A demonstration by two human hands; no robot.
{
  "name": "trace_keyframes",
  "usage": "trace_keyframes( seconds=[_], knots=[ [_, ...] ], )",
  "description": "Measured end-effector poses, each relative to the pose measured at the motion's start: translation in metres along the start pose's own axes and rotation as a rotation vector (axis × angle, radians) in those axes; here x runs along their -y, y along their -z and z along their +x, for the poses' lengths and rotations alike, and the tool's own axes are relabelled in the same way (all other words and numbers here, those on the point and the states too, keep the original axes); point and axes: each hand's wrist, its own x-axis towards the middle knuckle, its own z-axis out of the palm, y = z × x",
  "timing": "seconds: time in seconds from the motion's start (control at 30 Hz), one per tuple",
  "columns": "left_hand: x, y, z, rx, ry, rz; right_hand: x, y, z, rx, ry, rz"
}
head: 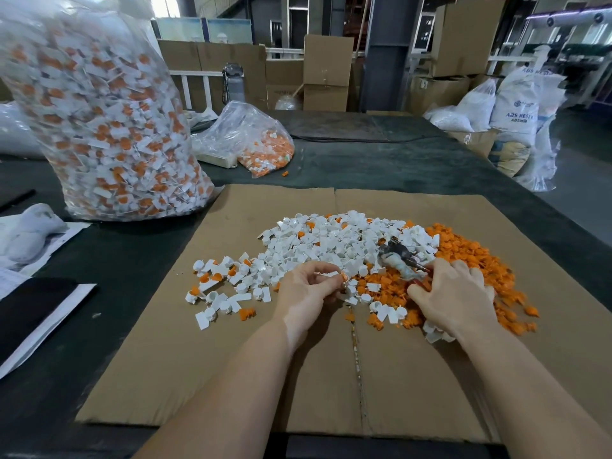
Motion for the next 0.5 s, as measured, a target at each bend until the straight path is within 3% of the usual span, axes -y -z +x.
trace_keyframes(
  seconds=[0.13,0.2,0.37,0.5],
  knots=[
    [-0.003,-0.001,-0.001,0.003,0.023,-0.066,0.011,0.012,-0.009,-0.064,0.109,0.136],
    [-0.003,-0.001,-0.001,-0.007,0.027,-0.065,0.018,0.019,-0.016,-0.019,0.175,0.191],
    [-0.004,-0.002,0.000,-0.049,0.037,-0.124,0.032,0.028,-0.032,0.368,0.238,0.512],
    [-0.005,-0.003,0.002,-0.098,0.052,-0.141,0.036,0.028,-0.037,0.527,0.190,0.579]
  ],
)
